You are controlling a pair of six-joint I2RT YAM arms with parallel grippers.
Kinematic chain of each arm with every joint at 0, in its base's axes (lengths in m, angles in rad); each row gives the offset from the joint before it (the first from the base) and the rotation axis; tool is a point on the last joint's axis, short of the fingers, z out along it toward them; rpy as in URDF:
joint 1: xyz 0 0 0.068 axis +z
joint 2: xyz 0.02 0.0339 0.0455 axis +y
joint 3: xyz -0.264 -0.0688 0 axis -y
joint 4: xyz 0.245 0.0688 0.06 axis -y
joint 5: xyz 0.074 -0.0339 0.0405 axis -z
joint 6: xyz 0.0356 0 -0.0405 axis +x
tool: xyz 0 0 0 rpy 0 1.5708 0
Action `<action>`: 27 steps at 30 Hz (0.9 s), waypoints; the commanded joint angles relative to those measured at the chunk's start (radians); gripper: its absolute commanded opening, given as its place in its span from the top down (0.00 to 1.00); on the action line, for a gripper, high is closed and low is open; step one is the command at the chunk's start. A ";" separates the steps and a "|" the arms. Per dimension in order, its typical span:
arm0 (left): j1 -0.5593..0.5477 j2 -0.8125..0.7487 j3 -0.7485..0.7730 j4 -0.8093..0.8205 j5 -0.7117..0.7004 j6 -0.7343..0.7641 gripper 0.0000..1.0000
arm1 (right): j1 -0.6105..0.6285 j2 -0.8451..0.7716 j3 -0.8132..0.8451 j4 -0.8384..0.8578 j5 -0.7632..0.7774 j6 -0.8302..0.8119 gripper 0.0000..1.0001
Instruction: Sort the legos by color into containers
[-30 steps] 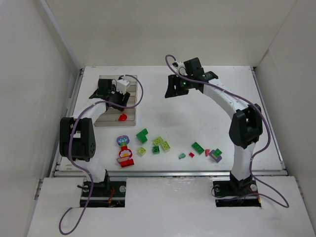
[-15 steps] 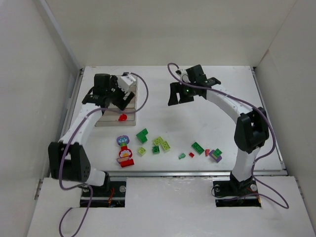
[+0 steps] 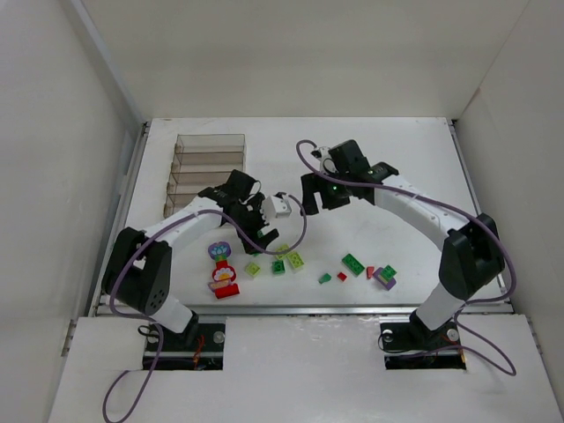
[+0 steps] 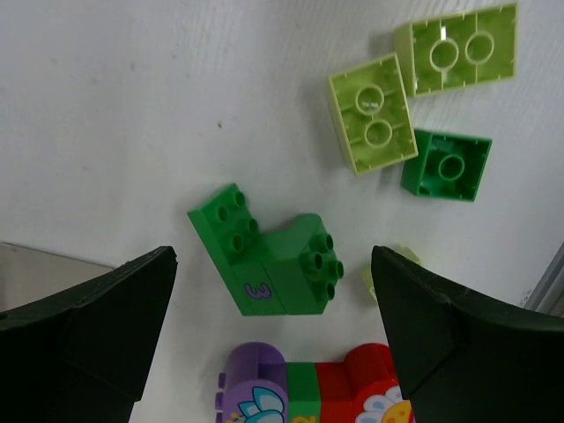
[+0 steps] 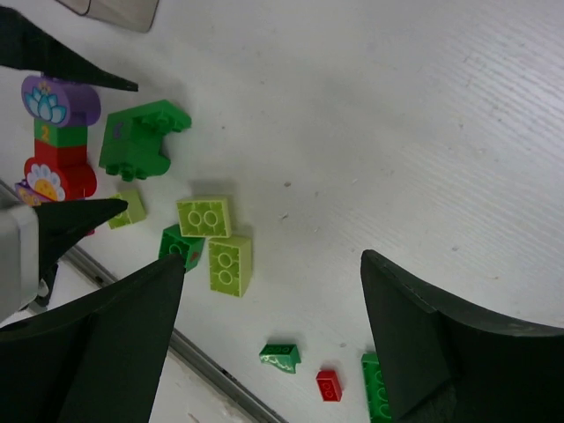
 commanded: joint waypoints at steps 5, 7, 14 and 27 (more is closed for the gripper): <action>-0.017 -0.052 -0.049 -0.041 -0.019 0.017 0.10 | 0.025 -0.071 -0.069 0.056 0.039 0.038 0.14; -0.036 -0.040 -0.059 -0.041 -0.019 -0.002 0.10 | 0.025 -0.071 -0.069 0.056 0.039 0.038 0.14; -0.036 -0.040 -0.125 0.053 -0.189 -0.088 0.10 | 0.025 -0.071 -0.069 0.056 0.030 0.038 0.14; -0.036 -0.013 -0.105 0.071 -0.159 -0.106 0.53 | 0.025 -0.051 -0.027 0.047 0.030 0.020 0.14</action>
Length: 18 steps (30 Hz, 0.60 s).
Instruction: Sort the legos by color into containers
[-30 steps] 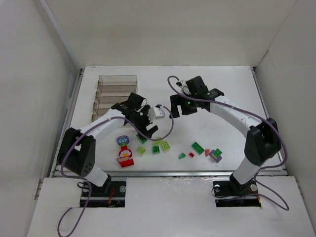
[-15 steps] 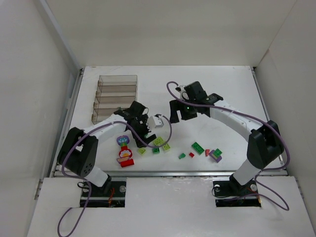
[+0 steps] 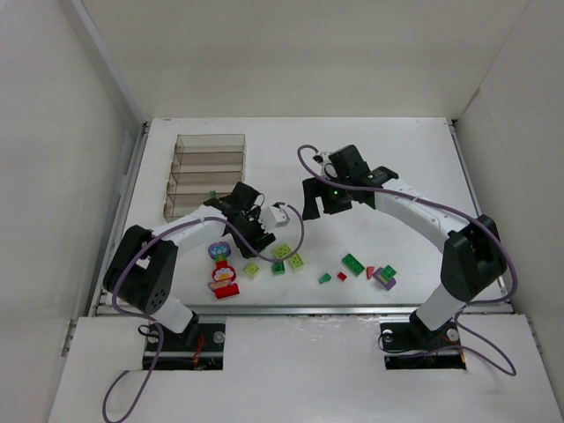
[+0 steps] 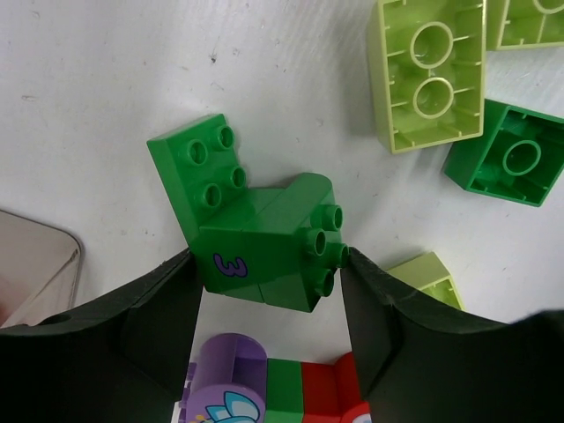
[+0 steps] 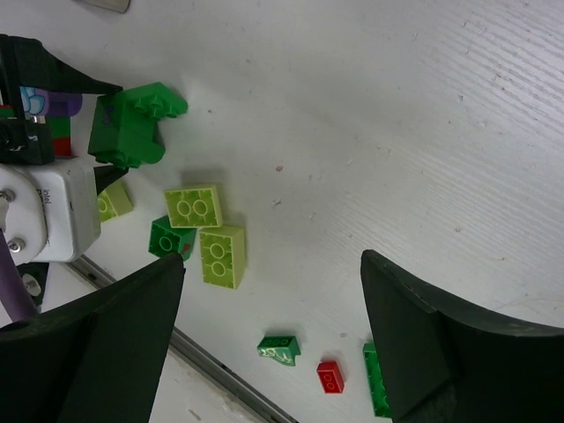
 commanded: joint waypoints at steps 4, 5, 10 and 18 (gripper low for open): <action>-0.002 -0.031 0.034 -0.002 0.060 0.000 0.69 | 0.001 -0.011 0.041 0.032 -0.006 -0.010 0.14; -0.002 -0.031 0.045 -0.002 0.060 0.000 0.75 | 0.001 -0.011 0.041 0.032 -0.006 -0.010 0.14; -0.002 -0.042 0.078 -0.011 0.069 0.011 0.90 | 0.001 -0.002 0.061 0.032 -0.043 -0.022 0.14; -0.002 -0.155 0.232 -0.068 0.231 0.150 0.94 | -0.051 -0.070 0.156 -0.031 -0.158 -0.218 0.14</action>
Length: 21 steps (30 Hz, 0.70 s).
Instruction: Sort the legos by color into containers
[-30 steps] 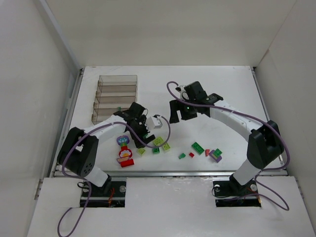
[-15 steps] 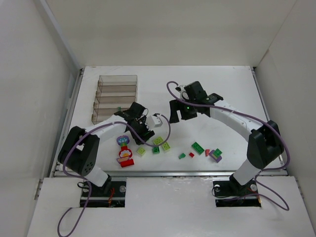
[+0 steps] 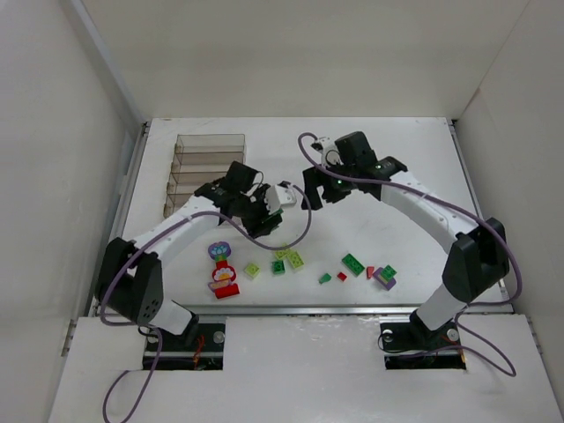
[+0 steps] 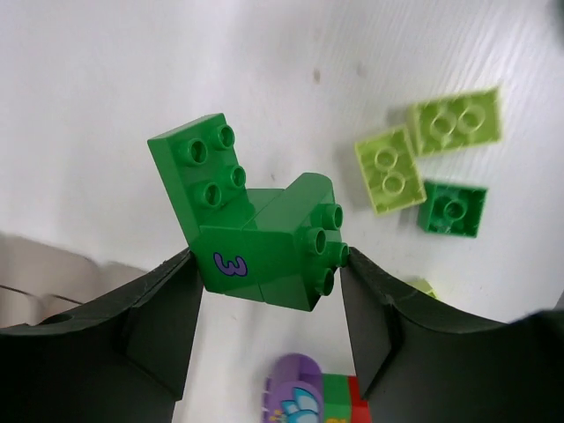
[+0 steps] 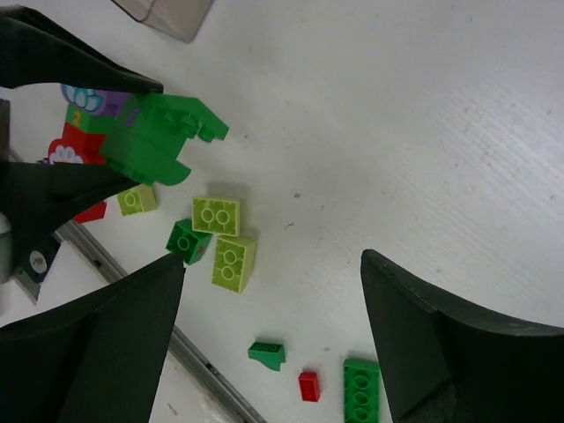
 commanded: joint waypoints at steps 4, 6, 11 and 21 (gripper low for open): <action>0.018 -0.143 0.169 -0.037 0.318 0.154 0.94 | -0.037 -0.133 0.086 -0.019 -0.165 -0.192 0.14; 0.018 -0.143 0.218 -0.046 0.415 0.167 0.94 | -0.037 -0.143 0.098 -0.009 -0.273 -0.201 0.15; 0.018 -0.107 0.304 -0.065 0.515 0.155 0.94 | -0.037 -0.166 0.098 0.091 -0.391 -0.143 0.15; 0.018 -0.107 0.352 -0.092 0.566 0.155 0.94 | -0.037 -0.146 0.135 0.146 -0.435 -0.120 0.32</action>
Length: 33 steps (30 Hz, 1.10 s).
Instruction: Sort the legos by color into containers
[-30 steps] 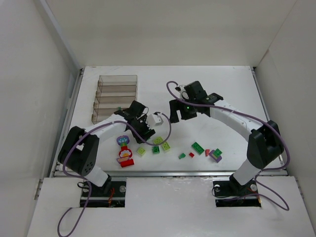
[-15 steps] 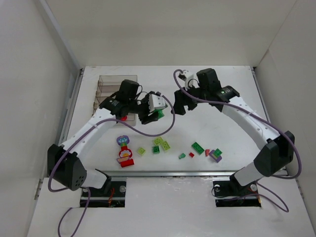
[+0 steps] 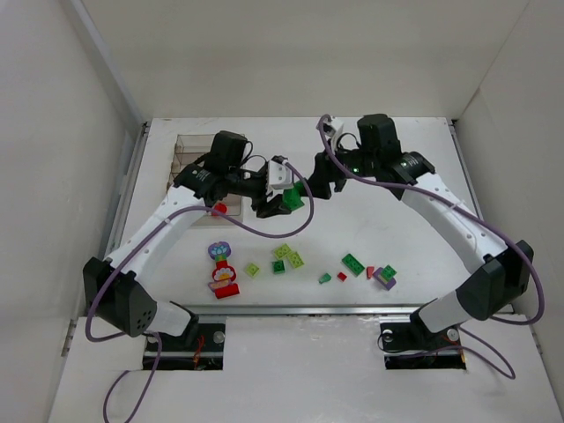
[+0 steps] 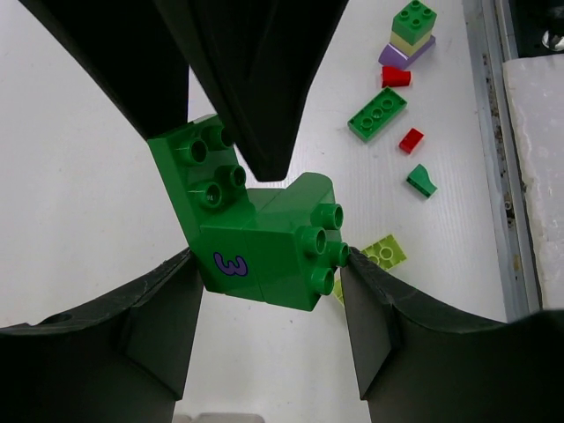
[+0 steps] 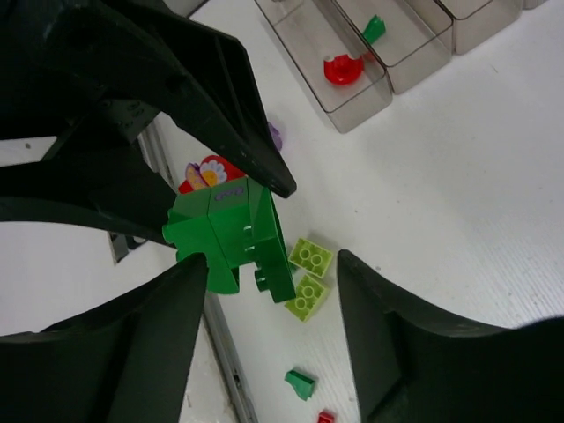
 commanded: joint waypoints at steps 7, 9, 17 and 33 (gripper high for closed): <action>0.004 -0.015 0.056 -0.018 0.073 0.017 0.94 | 0.004 0.039 0.075 0.064 -0.085 0.000 0.80; 0.004 -0.025 0.056 -0.018 0.082 0.017 0.95 | 0.004 0.039 0.084 0.073 -0.085 0.009 0.89; 0.004 -0.043 0.022 0.064 -0.004 -0.097 0.15 | 0.004 0.048 0.085 0.093 -0.022 0.077 1.00; -0.058 -0.141 -0.115 0.344 -0.376 -0.313 0.05 | 0.015 0.076 0.039 0.208 0.084 0.325 1.00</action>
